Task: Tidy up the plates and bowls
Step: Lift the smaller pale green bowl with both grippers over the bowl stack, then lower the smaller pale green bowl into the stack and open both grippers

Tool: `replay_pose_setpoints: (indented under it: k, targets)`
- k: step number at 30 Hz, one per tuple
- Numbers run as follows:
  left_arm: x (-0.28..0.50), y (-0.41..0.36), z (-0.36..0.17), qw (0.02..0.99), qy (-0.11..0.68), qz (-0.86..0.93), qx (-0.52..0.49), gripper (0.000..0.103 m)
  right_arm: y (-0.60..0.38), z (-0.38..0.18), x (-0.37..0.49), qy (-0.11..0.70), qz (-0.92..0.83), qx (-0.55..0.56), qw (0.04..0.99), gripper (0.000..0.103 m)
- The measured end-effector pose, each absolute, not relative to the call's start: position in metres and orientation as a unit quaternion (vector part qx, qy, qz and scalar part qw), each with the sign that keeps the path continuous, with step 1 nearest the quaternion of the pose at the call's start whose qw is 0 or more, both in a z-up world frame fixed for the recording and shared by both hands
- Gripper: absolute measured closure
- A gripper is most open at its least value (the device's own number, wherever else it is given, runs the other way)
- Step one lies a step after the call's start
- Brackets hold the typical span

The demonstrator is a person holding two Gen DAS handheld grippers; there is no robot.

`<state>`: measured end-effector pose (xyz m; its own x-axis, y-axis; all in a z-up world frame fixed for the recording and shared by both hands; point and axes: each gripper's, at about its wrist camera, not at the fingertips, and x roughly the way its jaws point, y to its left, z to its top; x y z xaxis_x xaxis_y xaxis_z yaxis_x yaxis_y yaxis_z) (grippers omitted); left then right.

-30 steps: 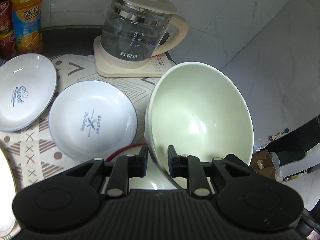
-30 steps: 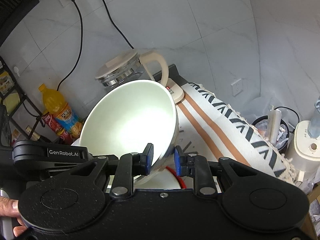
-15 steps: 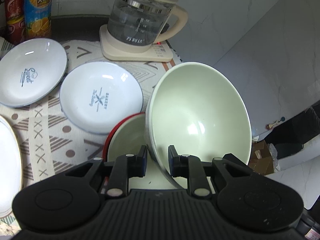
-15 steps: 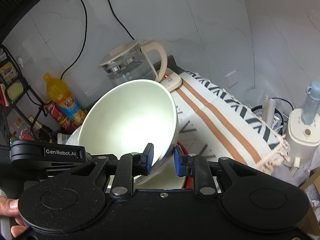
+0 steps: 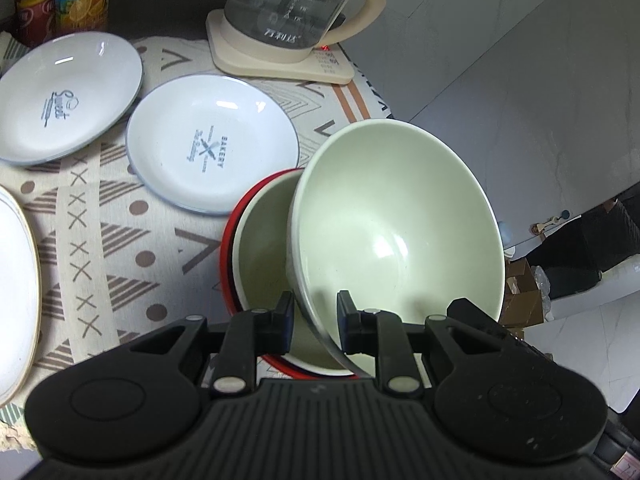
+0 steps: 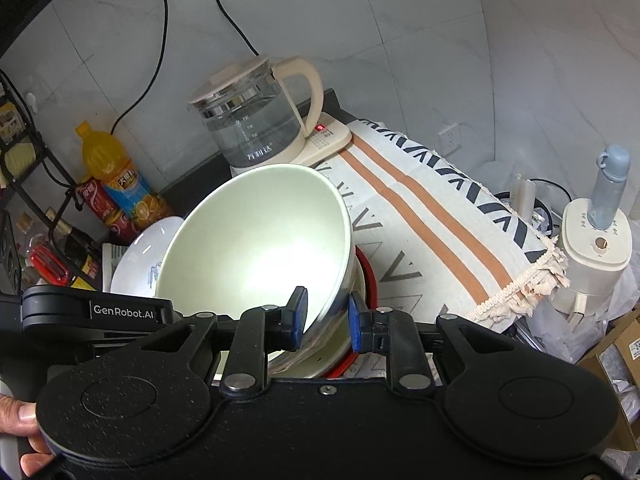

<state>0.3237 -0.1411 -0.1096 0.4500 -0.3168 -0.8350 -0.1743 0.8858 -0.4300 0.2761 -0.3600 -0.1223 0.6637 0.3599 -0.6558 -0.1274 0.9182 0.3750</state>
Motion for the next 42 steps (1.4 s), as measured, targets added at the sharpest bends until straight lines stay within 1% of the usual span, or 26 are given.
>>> replay_pose_setpoints:
  k: [9,19,29,42]
  targets:
    - [0.325,-0.138,-0.127,0.804,0.540,-0.046,-0.247,0.083,-0.355,-0.129,0.280,0.401,0.125,0.139,0.897,0.083]
    - [0.332,-0.136,-0.132,0.797,0.547,-0.054,-0.250,0.081,-0.354,-0.132,0.290,0.406,0.120,0.142,0.895,0.086]
    - [0.342,-0.135,-0.129,0.788,0.568,-0.050,-0.231,0.080,-0.358,-0.132,0.302,0.406,0.115,0.154,0.893,0.089]
    - [0.350,-0.123,-0.112,0.793,0.567,-0.035,-0.219,0.079,-0.360,-0.140,0.315,0.409,0.118,0.165,0.890,0.093]
